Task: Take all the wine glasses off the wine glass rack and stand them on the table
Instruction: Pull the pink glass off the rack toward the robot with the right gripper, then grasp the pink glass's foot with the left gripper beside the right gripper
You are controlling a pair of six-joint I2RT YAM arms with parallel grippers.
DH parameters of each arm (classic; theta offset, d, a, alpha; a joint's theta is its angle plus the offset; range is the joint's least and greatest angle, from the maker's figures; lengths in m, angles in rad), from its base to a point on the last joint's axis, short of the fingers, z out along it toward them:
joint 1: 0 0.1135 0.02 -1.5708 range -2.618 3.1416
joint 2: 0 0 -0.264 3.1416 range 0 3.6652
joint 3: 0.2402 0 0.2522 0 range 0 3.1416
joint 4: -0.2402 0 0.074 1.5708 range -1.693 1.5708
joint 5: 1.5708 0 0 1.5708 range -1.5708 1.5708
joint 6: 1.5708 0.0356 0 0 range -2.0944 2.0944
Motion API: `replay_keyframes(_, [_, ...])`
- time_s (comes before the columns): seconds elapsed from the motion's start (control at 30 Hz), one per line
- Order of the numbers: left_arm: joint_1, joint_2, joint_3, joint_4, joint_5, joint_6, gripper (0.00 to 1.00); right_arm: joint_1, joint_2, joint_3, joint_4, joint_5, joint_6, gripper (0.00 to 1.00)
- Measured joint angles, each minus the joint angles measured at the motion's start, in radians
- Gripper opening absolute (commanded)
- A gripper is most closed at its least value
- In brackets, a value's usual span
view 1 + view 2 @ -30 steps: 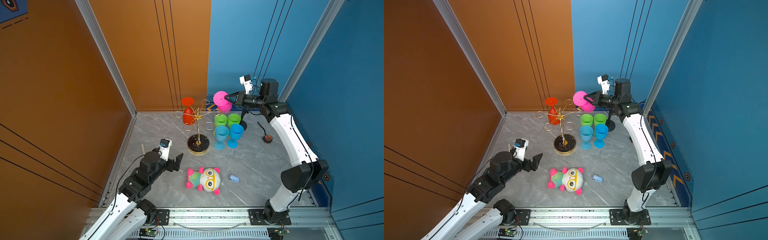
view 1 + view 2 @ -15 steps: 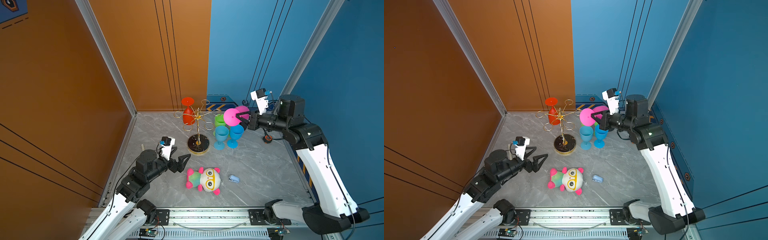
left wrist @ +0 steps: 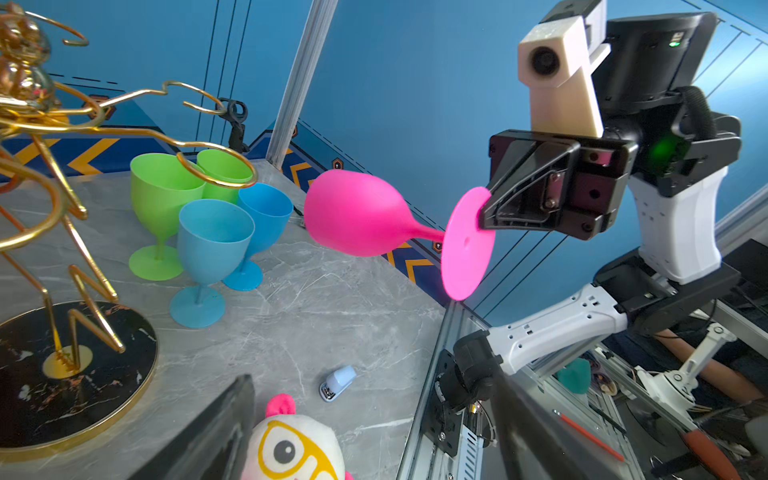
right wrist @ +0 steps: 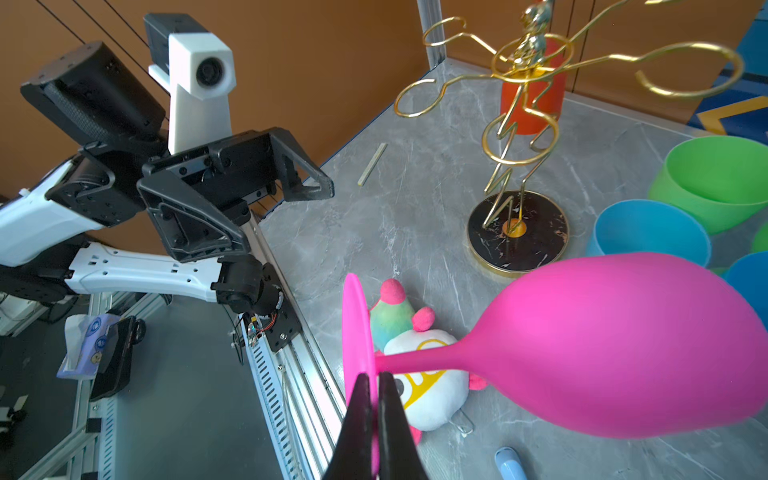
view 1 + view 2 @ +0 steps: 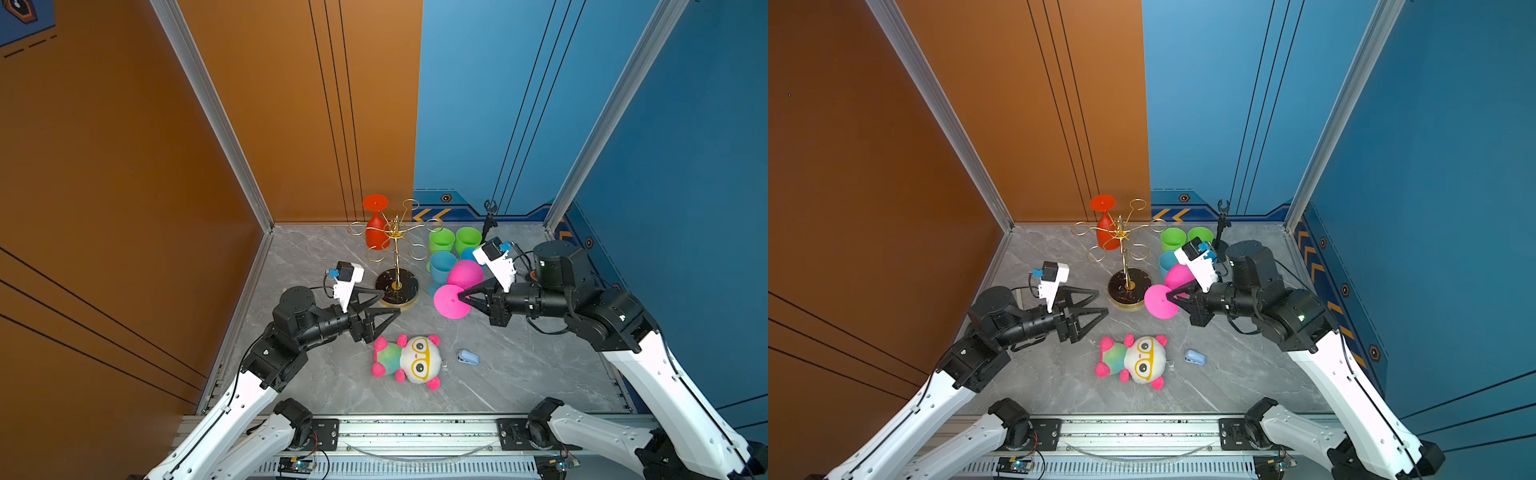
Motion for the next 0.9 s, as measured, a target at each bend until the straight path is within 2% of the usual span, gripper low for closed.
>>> replay_keyframes(0.3, [0.0, 0.003, 0.0, 0.028, 0.119, -0.045, 0.64, 0.144, 0.067, -0.026, 0.069, -0.039, -0.007, 0.0])
replay_keyframes(0.47, [0.0, 0.003, 0.0, 0.029, 0.158, -0.057, 0.59, 0.169, 0.095, -0.045, 0.132, -0.064, 0.009, 0.0])
replay_keyframes(0.57, [0.0, 0.004, 0.0, 0.029, 0.18, -0.058, 0.49, 0.176, 0.106, -0.051, 0.167, -0.08, 0.02, 0.0])
replay_keyframes(0.9, [0.0, 0.029, 0.0, 0.032, 0.245, -0.072, 0.29, 0.177, 0.127, -0.053, 0.236, -0.087, 0.042, 0.0])
